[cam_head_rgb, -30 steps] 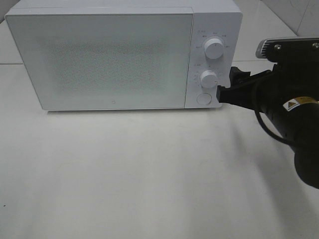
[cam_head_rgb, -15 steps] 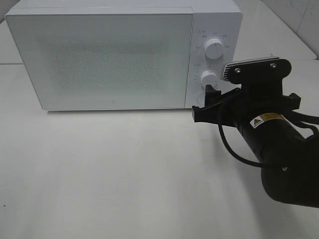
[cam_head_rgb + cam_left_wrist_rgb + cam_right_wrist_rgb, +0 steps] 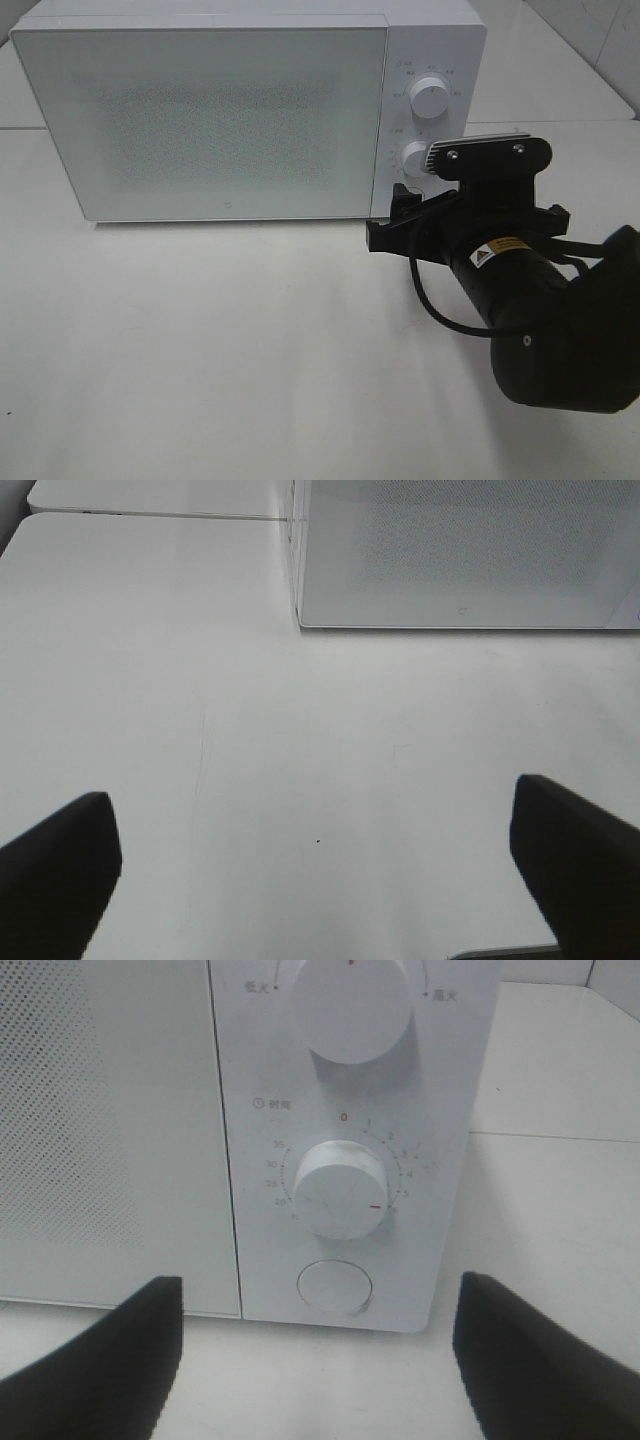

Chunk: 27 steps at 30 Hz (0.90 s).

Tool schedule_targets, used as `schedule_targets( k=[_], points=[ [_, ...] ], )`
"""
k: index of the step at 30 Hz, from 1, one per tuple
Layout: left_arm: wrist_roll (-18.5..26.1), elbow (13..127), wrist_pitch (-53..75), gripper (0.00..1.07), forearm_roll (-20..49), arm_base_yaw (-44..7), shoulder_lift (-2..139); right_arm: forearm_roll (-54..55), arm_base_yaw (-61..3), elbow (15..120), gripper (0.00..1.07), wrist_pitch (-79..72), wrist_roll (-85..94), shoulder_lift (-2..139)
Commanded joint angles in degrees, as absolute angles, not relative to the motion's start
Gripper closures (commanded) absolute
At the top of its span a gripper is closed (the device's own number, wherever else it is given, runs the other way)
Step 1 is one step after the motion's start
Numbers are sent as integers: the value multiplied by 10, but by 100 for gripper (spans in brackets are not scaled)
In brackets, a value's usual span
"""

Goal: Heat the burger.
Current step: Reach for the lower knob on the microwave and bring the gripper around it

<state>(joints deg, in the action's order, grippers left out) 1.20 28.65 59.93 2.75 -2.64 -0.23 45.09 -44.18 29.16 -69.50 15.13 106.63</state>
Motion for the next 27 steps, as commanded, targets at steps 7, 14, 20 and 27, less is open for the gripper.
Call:
schedule_targets(
  k=[7, 14, 20, 27],
  points=[
    [11, 285, 594, 9, 32, -25, -17, 441, -425, 341, 33, -757, 147, 1104],
    [11, 285, 594, 9, 32, -25, -17, 435, -405, 363, 33, -757, 147, 1104],
    [11, 285, 594, 9, 32, -25, -17, 414, -387, 388, 33, -760, 147, 1125],
    [11, 285, 594, 9, 32, -25, -17, 408, -363, 413, 33, -758, 147, 1142]
  ],
)
